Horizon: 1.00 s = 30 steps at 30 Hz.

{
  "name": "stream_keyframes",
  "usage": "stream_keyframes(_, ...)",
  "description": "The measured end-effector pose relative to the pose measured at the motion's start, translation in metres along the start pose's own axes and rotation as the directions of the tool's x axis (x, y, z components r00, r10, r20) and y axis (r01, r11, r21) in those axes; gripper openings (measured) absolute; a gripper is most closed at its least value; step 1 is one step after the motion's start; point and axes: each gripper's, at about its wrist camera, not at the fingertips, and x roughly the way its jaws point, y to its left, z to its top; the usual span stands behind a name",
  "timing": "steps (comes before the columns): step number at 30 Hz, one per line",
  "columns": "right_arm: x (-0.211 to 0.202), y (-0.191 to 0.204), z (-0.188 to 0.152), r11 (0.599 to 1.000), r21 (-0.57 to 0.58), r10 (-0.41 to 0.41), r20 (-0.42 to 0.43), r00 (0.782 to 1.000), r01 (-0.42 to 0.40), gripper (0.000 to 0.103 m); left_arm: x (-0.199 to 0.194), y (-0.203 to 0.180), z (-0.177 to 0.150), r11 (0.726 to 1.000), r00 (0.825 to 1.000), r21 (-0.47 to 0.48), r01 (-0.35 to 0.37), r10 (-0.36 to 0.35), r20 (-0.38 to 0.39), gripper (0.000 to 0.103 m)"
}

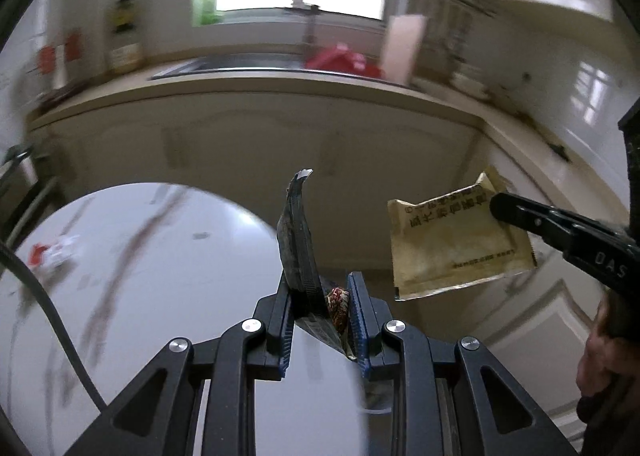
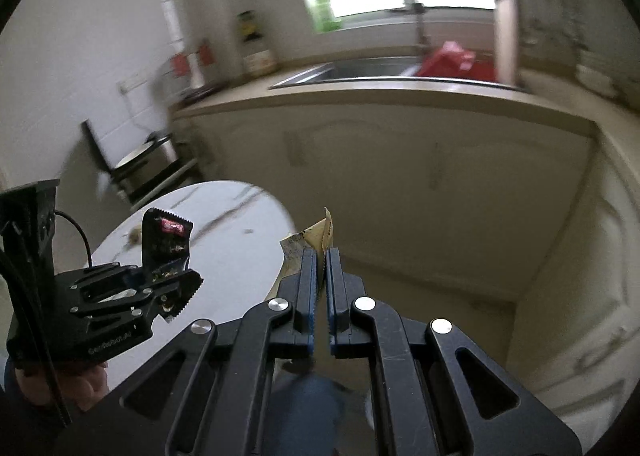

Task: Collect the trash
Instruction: 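Carry the dark bag and gold bag with both grippers to the blue bin, then open both grippers over the blue bin to drop the bags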

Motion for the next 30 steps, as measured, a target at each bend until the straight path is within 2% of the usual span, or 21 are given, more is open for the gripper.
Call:
stream_keyframes(5, -0.018, -0.065, -0.022, 0.992, 0.084, -0.09, -0.023, 0.996, 0.092, 0.005, 0.044, -0.055, 0.0, 0.993, 0.994, 0.066, 0.093, -0.089, -0.067, 0.021)
stream_keyframes(10, -0.006, -0.116, -0.059, 0.977, 0.143, -0.14, -0.115, 0.984, 0.156, 0.005, 0.105, -0.1, -0.017, 0.983, 0.972, 0.102, 0.155, -0.133, -0.195, 0.021)
stream_keyframes(15, 0.043, -0.17, -0.113, 0.953, 0.223, -0.144, -0.263, 0.954, 0.206, 0.005, 0.17, -0.115, -0.034, 0.982, 0.942, 0.103, 0.161, -0.122, -0.312, 0.022)
stream_keyframes(21, 0.11, -0.209, -0.165, 0.923, 0.3, -0.112, -0.39, 0.914, 0.241, 0.005, 0.242, -0.113, -0.053, 0.99, 0.906, 0.078, 0.121, -0.078, -0.416, 0.025)
stream_keyframes(22, 0.116, -0.214, -0.17, 0.919, 0.309, -0.109, -0.399, 0.91, 0.246, 0.006, 0.252, -0.114, -0.056, 0.99, 0.898, 0.075, 0.12, -0.076, -0.433, 0.029)
stream_keyframes(23, 0.124, -0.221, -0.176, 0.912, 0.321, -0.108, -0.412, 0.905, 0.255, 0.006, 0.262, -0.114, -0.059, 0.99, 0.891, 0.068, 0.123, -0.08, -0.448, 0.037)
stream_keyframes(26, 0.138, -0.233, -0.187, 0.898, 0.338, -0.115, -0.436, 0.893, 0.281, 0.015, 0.276, -0.113, -0.063, 0.992, 0.882, 0.056, 0.113, -0.074, -0.466, 0.061)
stream_keyframes(27, 0.141, -0.235, -0.19, 0.895, 0.345, -0.11, -0.442, 0.89, 0.282, 0.028, 0.278, -0.113, -0.063, 0.993, 0.882, 0.054, 0.105, -0.068, -0.466, 0.064)
stream_keyframes(28, 0.142, -0.238, -0.194, 0.892, 0.359, -0.099, -0.44, 0.892, 0.276, 0.048, 0.281, -0.113, -0.063, 0.994, 0.882, 0.054, 0.096, -0.06, -0.467, 0.072)
stream_keyframes(29, 0.142, -0.239, -0.194, 0.889, 0.368, -0.096, -0.432, 0.897, 0.273, 0.057, 0.283, -0.109, -0.065, 0.995, 0.882, 0.057, 0.087, -0.05, -0.468, 0.077)
stream_keyframes(30, 0.141, -0.241, -0.196, 0.885, 0.38, -0.094, -0.421, 0.902, 0.269, 0.066, 0.283, -0.11, -0.064, 0.995, 0.885, 0.06, 0.079, -0.042, -0.464, 0.079)
